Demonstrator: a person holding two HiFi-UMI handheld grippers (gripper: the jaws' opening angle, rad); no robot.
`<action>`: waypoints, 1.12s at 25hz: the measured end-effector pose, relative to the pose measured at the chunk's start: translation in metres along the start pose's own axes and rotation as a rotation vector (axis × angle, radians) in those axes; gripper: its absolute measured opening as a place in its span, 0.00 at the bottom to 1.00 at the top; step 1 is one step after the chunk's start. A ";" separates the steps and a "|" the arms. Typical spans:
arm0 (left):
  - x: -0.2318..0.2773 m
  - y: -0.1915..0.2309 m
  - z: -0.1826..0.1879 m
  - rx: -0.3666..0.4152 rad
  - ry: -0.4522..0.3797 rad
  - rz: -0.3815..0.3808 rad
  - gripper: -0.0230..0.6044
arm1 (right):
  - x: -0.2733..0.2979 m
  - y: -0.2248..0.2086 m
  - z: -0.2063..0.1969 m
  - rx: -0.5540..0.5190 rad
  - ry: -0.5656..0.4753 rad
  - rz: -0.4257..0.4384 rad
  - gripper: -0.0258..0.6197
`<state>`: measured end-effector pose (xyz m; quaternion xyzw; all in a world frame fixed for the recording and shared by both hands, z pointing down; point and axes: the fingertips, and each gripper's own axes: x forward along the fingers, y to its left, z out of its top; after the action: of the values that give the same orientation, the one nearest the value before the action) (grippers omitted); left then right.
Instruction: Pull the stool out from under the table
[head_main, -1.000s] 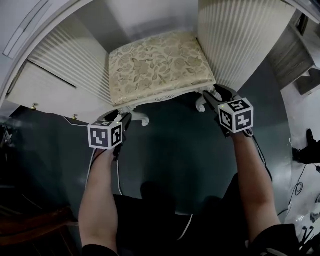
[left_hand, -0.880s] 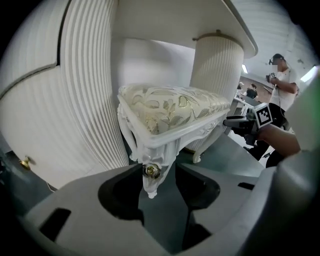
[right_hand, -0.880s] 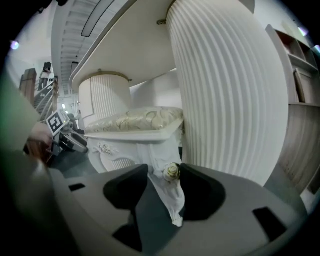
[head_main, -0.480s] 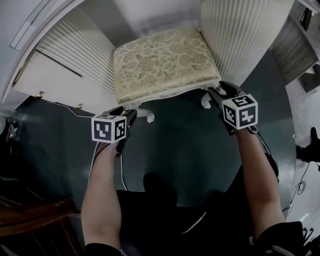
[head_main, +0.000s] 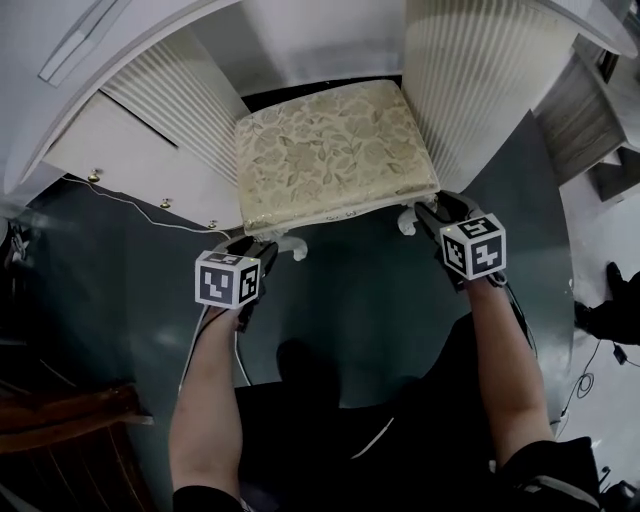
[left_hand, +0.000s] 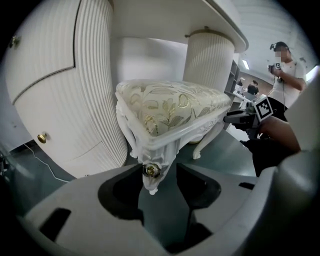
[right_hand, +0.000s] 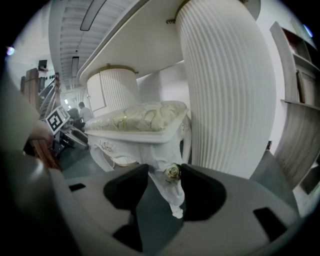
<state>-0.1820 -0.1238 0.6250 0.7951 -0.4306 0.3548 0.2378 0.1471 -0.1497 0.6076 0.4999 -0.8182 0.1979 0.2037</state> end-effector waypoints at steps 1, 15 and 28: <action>0.001 0.000 0.001 -0.004 -0.008 0.002 0.39 | -0.002 0.000 -0.001 0.001 0.005 -0.008 0.35; -0.015 0.009 0.057 0.294 -0.091 0.114 0.56 | -0.002 0.023 0.039 -0.326 -0.048 0.184 0.57; -0.011 0.001 0.058 0.208 -0.057 0.109 0.64 | 0.003 0.024 0.032 -0.255 -0.047 0.192 0.52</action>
<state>-0.1662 -0.1577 0.5799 0.8006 -0.4406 0.3873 0.1221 0.1201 -0.1586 0.5792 0.3939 -0.8853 0.0993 0.2265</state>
